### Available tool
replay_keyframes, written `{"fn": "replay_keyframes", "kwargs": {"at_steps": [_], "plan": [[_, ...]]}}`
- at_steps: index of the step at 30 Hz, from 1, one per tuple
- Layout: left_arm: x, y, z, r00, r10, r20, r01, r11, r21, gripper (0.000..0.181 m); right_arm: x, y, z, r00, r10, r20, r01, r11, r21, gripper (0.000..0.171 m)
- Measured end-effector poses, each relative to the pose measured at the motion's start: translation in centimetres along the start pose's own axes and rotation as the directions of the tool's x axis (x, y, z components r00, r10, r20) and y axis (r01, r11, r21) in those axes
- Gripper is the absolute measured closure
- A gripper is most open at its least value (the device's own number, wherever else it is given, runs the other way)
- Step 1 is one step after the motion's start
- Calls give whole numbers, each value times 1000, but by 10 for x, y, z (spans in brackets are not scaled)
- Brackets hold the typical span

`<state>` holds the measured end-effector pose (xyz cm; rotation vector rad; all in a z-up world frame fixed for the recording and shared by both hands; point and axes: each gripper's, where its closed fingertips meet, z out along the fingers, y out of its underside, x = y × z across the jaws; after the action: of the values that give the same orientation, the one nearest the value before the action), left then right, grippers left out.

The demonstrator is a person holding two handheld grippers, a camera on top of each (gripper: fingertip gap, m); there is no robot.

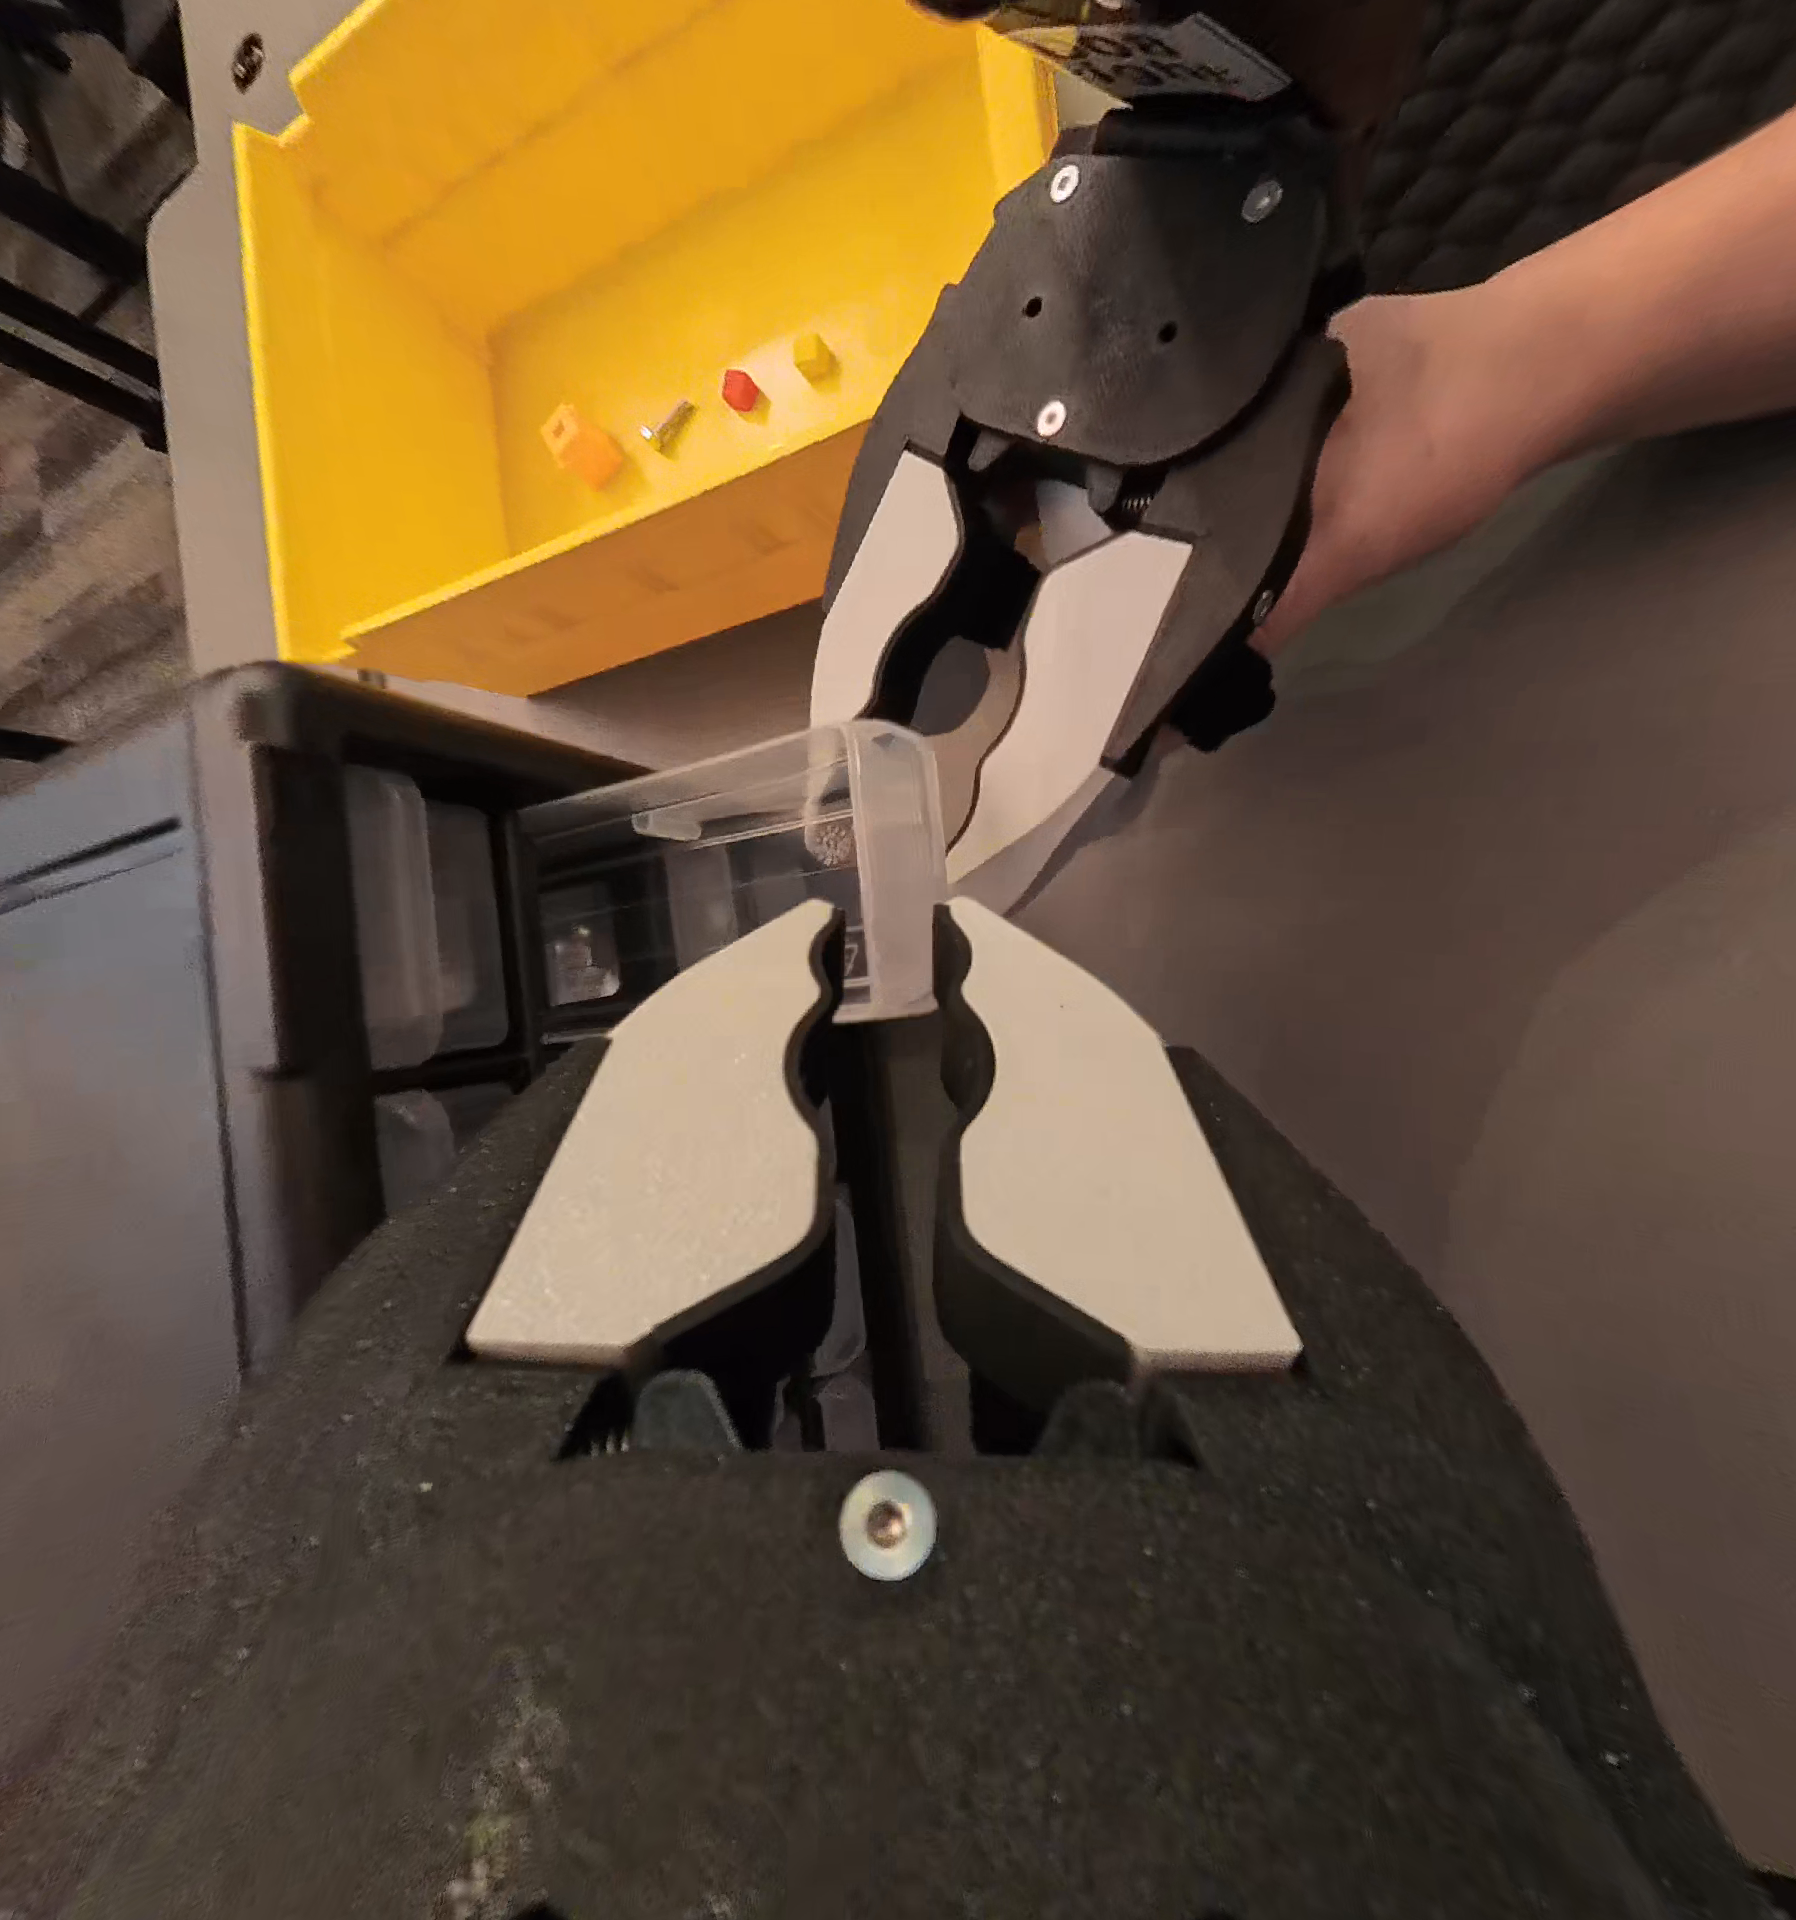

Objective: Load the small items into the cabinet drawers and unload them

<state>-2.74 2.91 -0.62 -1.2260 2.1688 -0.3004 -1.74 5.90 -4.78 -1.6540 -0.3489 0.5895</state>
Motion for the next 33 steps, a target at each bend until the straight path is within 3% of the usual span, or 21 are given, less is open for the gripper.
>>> {"fn": "replay_keyframes", "kwargs": {"at_steps": [8, 20, 24, 28, 33], "plan": [[-10, 0, 13, 998, 17, 66, -10, 994, -110, 172, 5, -5, -4, 1000, -7, -21, 7, 1000, 23, 130], [-16, 4, 5, 993, -56, 100, 65, 994, -86, 172, 6, -3, -6, 999, -29, -45, 29, 999, 15, 130], [-19, 12, -5, 982, -92, 167, 102, 993, -58, 170, 6, 1, -8, 994, -80, -73, 79, 997, -16, 130], [-21, 18, -20, 940, -243, 241, 233, 970, 69, 170, 6, 1, -13, 990, -109, -90, 108, 994, -18, 130], [-16, 16, -43, 820, -521, 236, 412, 825, 388, 165, 10, -16, -27, 985, -127, -120, 136, 989, 63, 130]]}}
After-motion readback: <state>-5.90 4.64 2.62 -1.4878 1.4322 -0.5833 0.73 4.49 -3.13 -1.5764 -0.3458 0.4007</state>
